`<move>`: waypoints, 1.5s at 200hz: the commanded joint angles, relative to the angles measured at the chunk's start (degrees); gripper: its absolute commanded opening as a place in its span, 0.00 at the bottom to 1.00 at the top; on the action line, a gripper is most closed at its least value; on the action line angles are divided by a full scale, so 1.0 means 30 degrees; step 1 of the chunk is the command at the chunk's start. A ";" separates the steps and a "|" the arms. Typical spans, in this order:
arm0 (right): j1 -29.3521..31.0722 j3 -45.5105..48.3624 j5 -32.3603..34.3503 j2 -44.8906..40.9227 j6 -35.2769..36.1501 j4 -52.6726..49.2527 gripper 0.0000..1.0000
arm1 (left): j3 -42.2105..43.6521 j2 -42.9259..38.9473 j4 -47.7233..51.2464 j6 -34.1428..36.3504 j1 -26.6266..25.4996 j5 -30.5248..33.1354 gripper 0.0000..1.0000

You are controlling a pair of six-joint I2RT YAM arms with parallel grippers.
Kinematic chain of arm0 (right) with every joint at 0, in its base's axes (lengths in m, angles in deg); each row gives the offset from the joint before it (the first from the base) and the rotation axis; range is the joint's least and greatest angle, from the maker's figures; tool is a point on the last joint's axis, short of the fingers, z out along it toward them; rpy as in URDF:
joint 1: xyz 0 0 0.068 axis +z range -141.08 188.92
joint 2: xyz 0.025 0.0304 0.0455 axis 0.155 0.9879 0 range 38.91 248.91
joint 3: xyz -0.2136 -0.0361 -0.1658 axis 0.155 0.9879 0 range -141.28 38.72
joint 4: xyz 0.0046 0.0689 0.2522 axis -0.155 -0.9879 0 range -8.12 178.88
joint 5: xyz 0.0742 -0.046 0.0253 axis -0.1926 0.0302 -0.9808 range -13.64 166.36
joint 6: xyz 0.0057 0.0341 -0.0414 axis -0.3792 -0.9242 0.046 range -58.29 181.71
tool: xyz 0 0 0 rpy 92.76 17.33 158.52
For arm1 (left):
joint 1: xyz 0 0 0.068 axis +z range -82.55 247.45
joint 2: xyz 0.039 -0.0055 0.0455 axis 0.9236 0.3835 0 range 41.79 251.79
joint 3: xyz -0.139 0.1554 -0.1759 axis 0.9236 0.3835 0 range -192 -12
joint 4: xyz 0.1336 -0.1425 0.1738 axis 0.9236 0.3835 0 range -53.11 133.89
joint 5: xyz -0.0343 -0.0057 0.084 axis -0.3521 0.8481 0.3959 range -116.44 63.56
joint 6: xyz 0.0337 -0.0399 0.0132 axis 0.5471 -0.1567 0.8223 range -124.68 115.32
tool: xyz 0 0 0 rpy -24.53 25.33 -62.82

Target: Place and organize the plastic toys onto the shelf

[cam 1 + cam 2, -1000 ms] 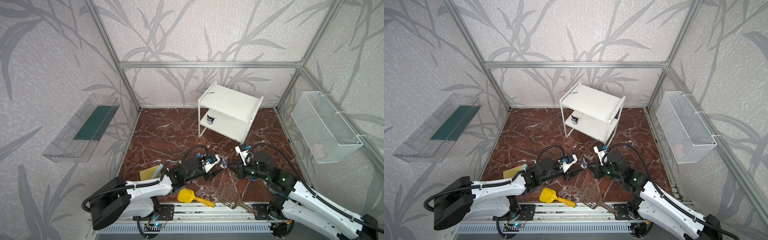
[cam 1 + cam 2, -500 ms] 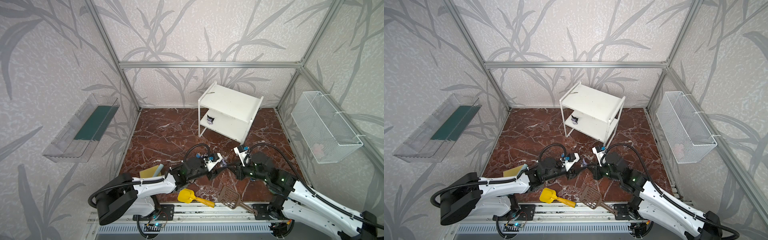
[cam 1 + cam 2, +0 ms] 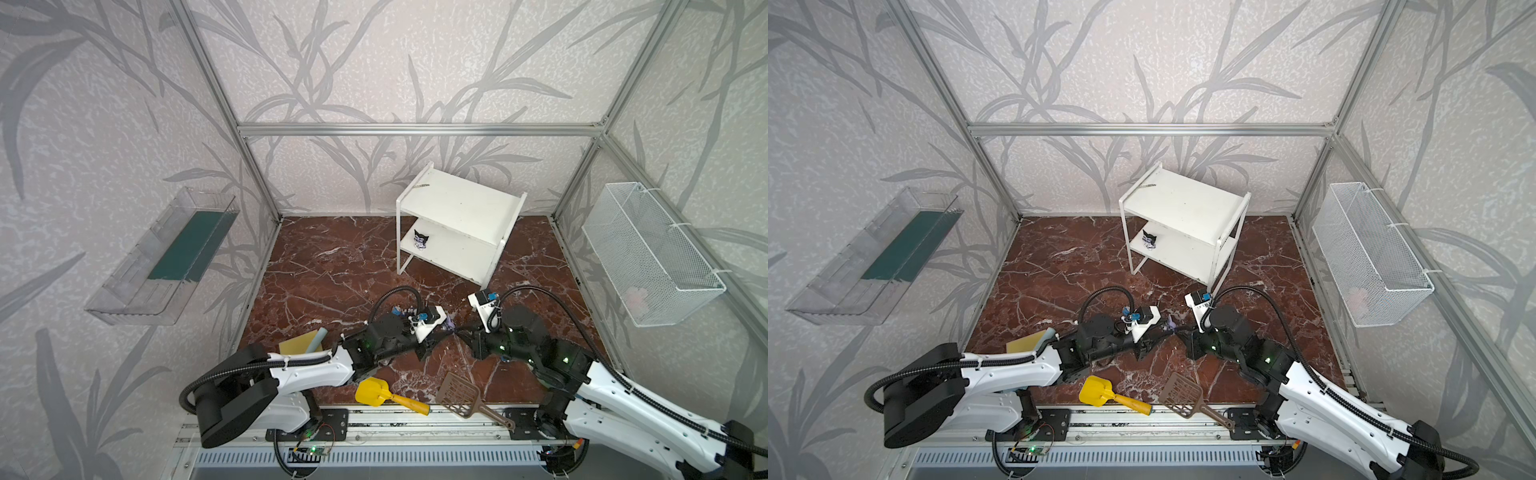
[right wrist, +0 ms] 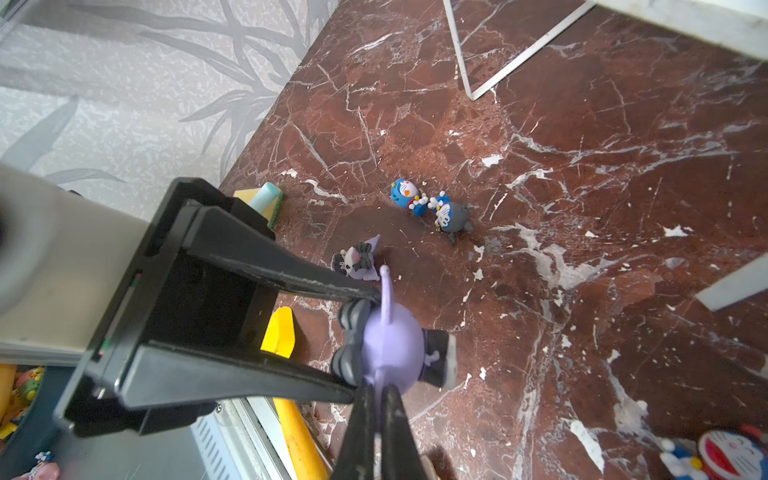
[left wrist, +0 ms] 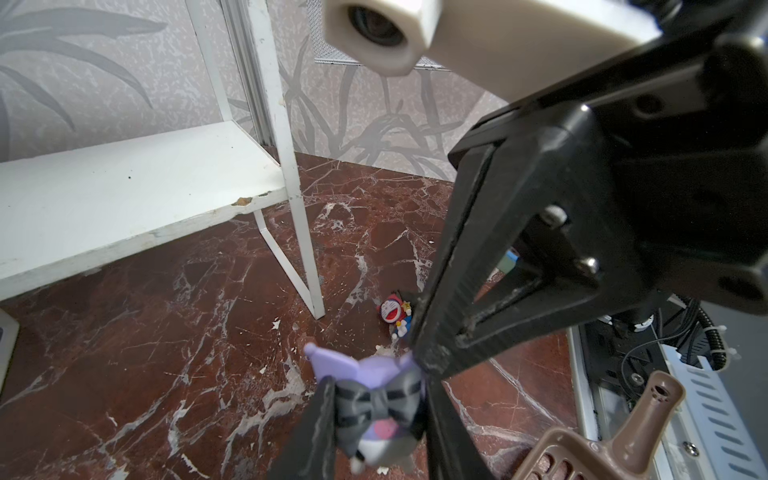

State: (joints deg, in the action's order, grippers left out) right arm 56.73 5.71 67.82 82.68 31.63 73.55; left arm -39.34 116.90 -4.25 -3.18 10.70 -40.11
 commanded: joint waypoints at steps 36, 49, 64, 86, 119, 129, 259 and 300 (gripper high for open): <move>0.0205 -0.0801 0.0313 -0.0436 0.0272 -0.0381 0.27 | -0.0868 -0.0028 0.0107 0.0095 0.0336 0.1063 0.26; 0.0201 -0.0773 0.0567 -0.0641 0.0293 -0.0740 0.40 | -0.0931 -0.0032 0.0118 0.0203 0.0372 0.1411 0.25; 0.0205 -0.0750 0.1026 -0.1105 0.0377 -0.1344 0.52 | -0.1052 -0.0023 0.0101 0.0432 0.0445 0.1992 0.25; 0.0205 -0.0752 0.1615 -0.1986 0.0964 -0.2410 0.65 | -0.1216 0.0034 -0.0370 0.0844 0.0489 0.3021 0.24; 0.0204 -0.1024 0.2109 -0.3038 0.2365 -0.4200 0.79 | -0.1961 0.0630 -0.1610 0.1734 0.0655 0.4509 0.24; 0.0205 -0.1192 0.2308 -0.3179 0.2666 -0.4811 0.82 | -0.2307 0.1021 -0.2037 0.2119 0.0663 0.5064 0.24; 0.0205 -0.1286 0.2427 -0.5090 0.4169 -0.6696 0.89 | -0.5857 0.8127 -0.9881 0.3624 0.3115 0.6202 0.27; 0.0205 -0.1157 0.2232 -0.5215 0.4301 -0.6534 0.89 | -0.6470 0.9160 -1.0173 0.3342 0.3720 0.6110 0.29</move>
State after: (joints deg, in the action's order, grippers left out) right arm 57.04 2.87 74.99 67.51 43.43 53.88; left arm -56.78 143.28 -29.96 7.20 20.86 -21.44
